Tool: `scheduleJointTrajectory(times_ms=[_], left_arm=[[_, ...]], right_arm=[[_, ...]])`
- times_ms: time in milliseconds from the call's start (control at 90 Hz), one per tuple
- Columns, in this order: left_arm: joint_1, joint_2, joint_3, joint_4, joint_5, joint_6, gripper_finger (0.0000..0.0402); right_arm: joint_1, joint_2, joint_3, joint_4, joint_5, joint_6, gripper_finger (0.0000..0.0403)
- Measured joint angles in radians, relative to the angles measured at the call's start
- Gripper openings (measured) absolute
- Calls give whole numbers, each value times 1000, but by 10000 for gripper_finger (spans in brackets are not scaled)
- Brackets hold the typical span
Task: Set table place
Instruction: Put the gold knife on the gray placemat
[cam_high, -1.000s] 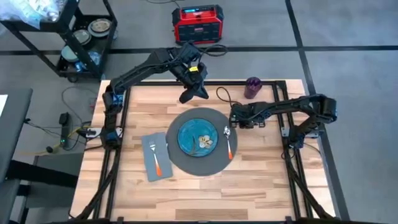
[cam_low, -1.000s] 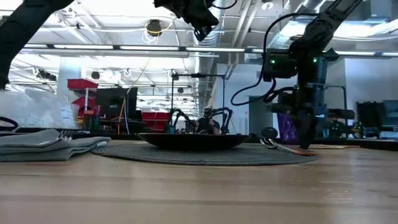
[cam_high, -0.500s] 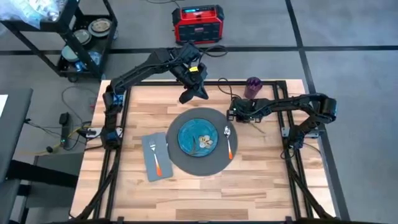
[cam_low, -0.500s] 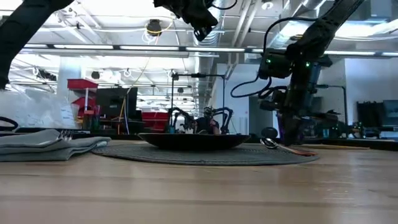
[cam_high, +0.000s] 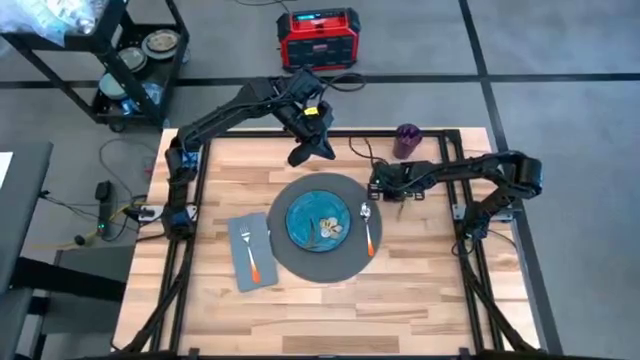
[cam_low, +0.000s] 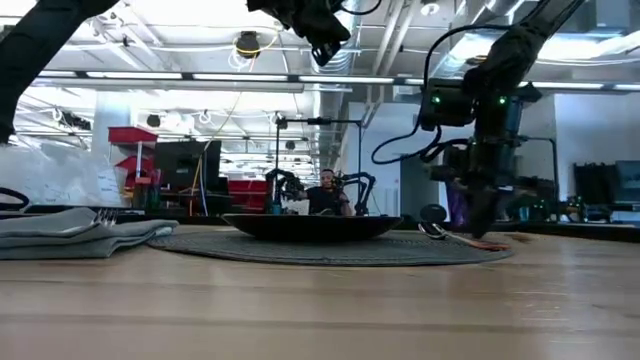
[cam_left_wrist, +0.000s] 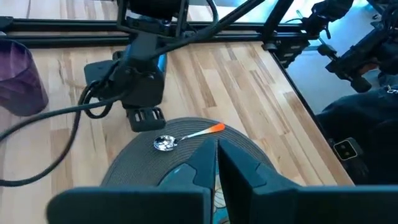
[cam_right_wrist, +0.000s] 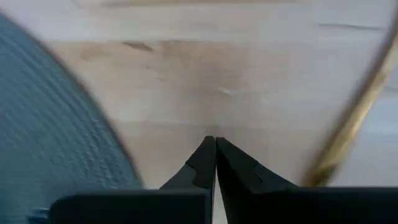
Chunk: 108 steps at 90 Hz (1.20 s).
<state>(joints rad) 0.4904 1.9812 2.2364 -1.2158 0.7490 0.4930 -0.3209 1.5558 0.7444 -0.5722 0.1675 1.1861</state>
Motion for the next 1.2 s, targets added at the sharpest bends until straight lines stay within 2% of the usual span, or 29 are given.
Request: scheduleJointTrajectory(times_ms=[378, 1200], left_arm=[[0, 0, 0, 2, 0, 7, 0], [0, 0, 0, 3, 0, 8, 0]], right_arm=[[159, -4, -27, -27, 33, 149, 0], [180, 3, 19, -83, -9, 171, 0]])
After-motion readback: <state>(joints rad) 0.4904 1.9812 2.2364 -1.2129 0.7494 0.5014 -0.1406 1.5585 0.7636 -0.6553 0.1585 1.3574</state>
